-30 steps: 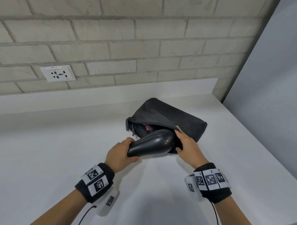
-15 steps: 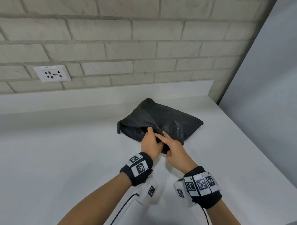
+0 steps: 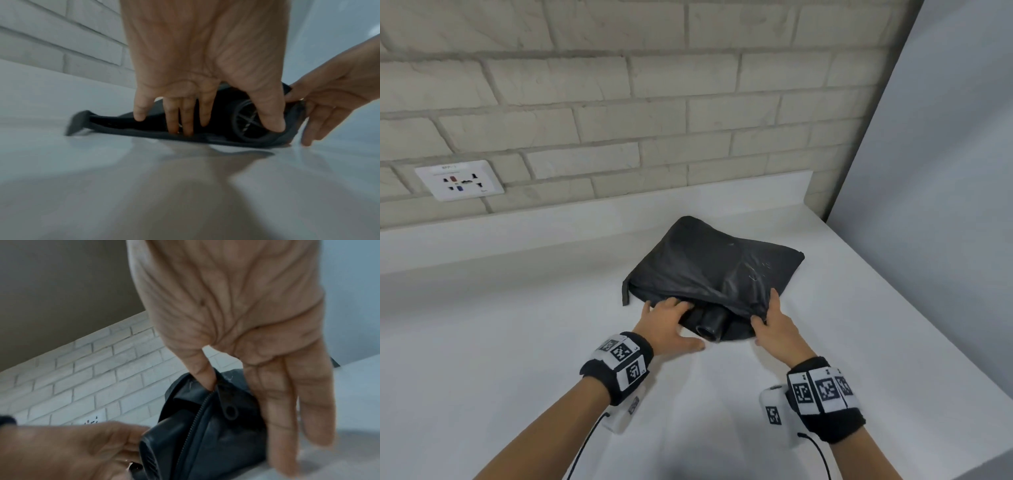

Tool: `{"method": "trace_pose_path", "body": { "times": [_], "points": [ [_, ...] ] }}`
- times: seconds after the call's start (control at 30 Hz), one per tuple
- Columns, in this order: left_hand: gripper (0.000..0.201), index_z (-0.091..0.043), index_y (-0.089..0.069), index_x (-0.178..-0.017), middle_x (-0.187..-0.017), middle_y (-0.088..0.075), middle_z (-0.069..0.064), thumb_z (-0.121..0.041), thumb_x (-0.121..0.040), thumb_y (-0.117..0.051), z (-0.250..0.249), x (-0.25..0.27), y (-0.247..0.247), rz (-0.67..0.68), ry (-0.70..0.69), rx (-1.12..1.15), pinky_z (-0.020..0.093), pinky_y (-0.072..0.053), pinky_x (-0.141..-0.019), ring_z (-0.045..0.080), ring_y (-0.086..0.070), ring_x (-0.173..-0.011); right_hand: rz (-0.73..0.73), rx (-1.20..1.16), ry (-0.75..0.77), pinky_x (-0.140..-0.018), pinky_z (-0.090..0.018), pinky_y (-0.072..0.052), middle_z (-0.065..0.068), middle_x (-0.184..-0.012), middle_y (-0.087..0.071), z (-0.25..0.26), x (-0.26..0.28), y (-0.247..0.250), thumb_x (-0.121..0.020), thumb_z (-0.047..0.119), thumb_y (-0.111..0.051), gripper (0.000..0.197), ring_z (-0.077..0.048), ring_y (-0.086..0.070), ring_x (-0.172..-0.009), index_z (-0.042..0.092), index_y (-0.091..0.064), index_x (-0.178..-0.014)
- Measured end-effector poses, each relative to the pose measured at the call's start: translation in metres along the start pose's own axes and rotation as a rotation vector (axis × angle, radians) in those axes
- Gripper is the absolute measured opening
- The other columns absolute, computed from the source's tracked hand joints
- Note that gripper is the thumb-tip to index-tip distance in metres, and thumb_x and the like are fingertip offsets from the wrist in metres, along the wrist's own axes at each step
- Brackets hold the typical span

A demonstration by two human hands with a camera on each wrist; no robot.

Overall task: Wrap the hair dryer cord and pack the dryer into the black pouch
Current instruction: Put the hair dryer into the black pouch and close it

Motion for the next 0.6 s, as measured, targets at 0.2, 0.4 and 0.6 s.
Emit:
{"method": "trace_pose_path", "body": {
  "times": [0.2, 0.4, 0.6],
  "points": [
    [0.067, -0.03, -0.028, -0.143, -0.142, -0.033, 0.003, -0.059, -0.085, -0.046, 0.049, 0.008, 0.011, 0.052, 0.106, -0.277, 0.043, -0.026, -0.109, 0.025, -0.037, -0.13, -0.03, -0.323, -0.012, -0.086, -0.036, -0.05, -0.012, -0.119, -0.054, -0.004, -0.016, 0.008, -0.093, 0.004, -0.037, 0.051, -0.022, -0.058, -0.085, 0.019, -0.029, -0.141],
    [0.057, -0.024, -0.032, -0.141, -0.134, -0.037, 0.01, -0.047, -0.09, -0.043, 0.019, 0.036, 0.006, 0.047, 0.099, -0.458, 0.04, -0.036, -0.1, 0.03, -0.045, -0.12, -0.12, -0.46, -0.071, -0.074, -0.032, -0.05, -0.003, -0.082, -0.052, -0.005, -0.025, 0.022, -0.094, 0.003, -0.041, 0.04, -0.019, -0.054, -0.073, 0.009, -0.038, -0.133],
    [0.056, -0.022, -0.035, -0.139, -0.134, -0.04, 0.009, -0.049, -0.09, -0.043, 0.015, 0.089, -0.011, 0.07, 0.191, -0.431, 0.037, -0.039, -0.095, 0.027, -0.052, -0.116, 0.021, -0.503, -0.182, -0.077, -0.035, -0.054, -0.016, -0.11, -0.055, -0.016, -0.024, -0.005, -0.094, 0.014, -0.048, 0.044, -0.022, -0.059, -0.077, 0.009, -0.036, -0.136]
  ]
}}
Point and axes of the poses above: each hand's wrist, its own x-axis away from the middle knuckle, its own y-axis out of the back of the hand, z = x × y, the point moved 10 cm from there along -x, towards the middle knuckle
